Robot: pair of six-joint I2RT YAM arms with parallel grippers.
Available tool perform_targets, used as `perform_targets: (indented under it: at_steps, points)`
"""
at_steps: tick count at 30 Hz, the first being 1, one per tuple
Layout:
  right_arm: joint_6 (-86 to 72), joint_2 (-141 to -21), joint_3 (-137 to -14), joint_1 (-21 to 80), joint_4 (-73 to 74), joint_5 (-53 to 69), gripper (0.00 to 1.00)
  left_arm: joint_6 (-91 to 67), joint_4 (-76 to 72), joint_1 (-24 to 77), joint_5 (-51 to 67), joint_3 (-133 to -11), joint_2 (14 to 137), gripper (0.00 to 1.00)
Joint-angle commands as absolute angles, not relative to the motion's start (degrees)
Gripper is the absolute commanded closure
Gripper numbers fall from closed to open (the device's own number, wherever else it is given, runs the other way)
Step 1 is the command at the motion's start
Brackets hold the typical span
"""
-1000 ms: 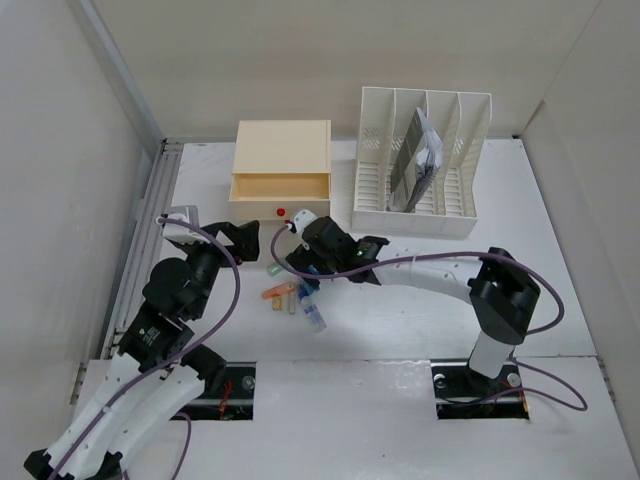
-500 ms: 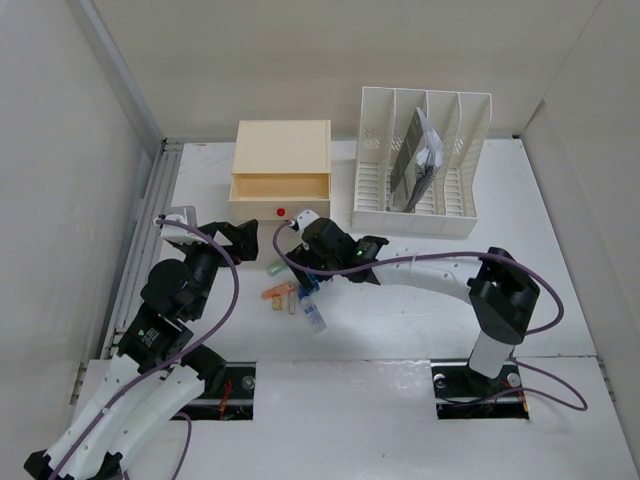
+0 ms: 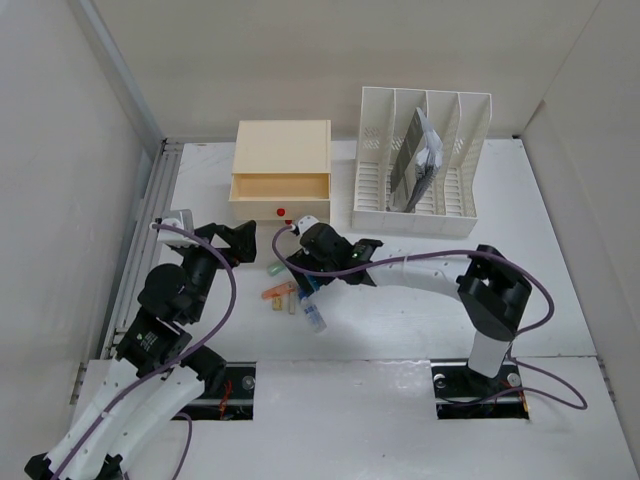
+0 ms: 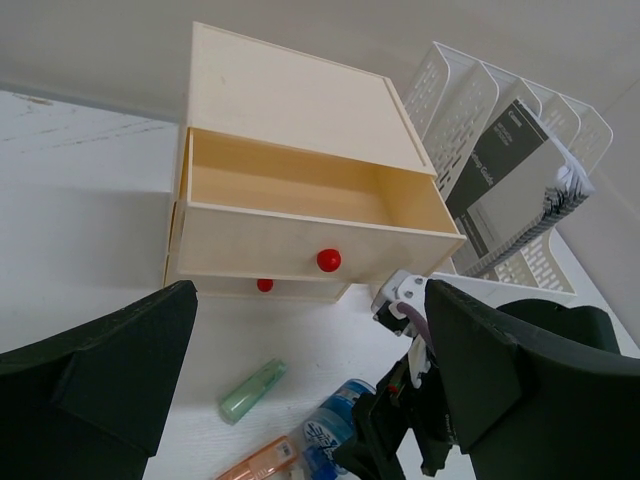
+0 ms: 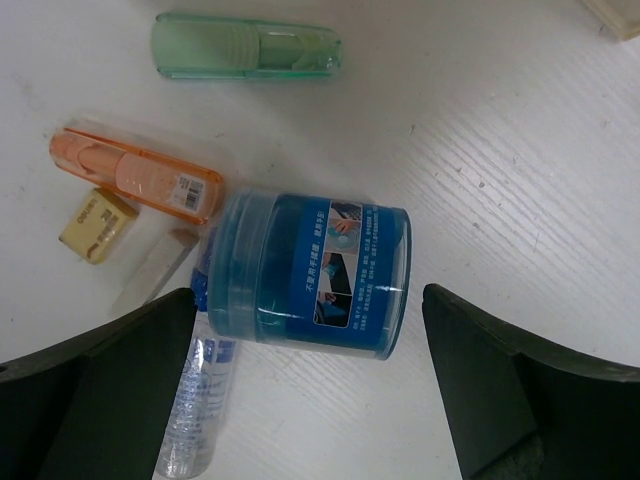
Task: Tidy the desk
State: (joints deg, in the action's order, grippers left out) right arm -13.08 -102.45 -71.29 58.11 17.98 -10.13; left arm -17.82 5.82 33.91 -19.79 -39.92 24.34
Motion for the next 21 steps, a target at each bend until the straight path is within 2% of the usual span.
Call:
perform_targets:
  at_steps: [1, 9, 16, 20, 21]
  points:
    - [-14.15, -102.92, -70.67, 58.18, 16.61, -10.55, 0.00, -16.96, 3.43, 33.66, -20.30, -39.81, 23.55, 0.03]
    - [-14.15, -104.77, -70.66, 58.18, 16.61, -11.78, 0.02, -16.96, 3.43, 33.66, -20.30, -39.81, 22.50, 0.03]
    - [-14.15, -104.77, -70.66, 58.18, 16.61, -11.07, 0.15, -16.96, 3.43, 33.66, -20.30, -39.81, 21.97, 0.03]
    - [-13.62, -104.77, -70.14, 58.18, 16.61, -11.07, 0.27, -16.96, 3.43, 33.66, -20.82, -39.81, 21.97, 0.03]
    - [-13.01, -104.07, -70.14, 58.18, 16.61, -11.07, 0.34, -16.96, 3.43, 33.66, -20.83, -39.81, 21.97, 0.03]
